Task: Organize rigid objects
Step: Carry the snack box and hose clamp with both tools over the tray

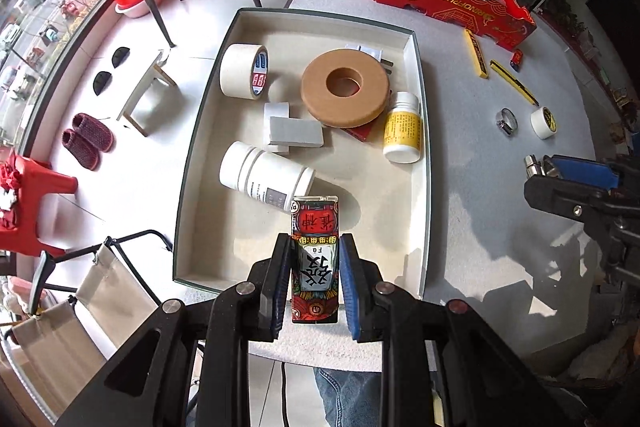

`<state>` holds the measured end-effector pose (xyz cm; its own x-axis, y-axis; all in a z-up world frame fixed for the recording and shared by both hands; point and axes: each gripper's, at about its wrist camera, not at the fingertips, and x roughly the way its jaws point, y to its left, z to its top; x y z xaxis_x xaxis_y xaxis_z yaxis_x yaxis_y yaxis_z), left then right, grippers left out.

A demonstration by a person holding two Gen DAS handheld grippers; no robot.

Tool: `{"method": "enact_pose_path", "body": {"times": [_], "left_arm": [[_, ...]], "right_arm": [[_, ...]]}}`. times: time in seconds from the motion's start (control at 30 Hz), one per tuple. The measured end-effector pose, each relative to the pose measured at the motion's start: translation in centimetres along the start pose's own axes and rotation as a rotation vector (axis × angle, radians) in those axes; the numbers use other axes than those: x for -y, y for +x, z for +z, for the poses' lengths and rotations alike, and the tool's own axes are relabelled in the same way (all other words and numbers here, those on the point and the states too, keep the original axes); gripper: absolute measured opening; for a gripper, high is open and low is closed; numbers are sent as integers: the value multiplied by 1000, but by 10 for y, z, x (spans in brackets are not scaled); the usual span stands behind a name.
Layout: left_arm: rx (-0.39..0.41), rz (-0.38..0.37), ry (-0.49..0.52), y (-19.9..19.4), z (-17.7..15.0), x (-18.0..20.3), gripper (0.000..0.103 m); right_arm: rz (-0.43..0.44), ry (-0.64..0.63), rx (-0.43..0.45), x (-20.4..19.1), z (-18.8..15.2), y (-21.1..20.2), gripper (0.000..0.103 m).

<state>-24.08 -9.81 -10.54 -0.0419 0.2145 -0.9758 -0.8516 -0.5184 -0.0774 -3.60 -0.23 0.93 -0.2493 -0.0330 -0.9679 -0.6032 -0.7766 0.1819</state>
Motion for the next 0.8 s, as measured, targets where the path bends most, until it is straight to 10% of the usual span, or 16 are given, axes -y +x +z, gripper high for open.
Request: {"method": "enact_pose_path", "body": {"times": [0.8], "left_arm": [[-10,52,-106,7,-9,-40,26]], "right_arm": [[30,-114,-29,-64,21,19,43]]}}
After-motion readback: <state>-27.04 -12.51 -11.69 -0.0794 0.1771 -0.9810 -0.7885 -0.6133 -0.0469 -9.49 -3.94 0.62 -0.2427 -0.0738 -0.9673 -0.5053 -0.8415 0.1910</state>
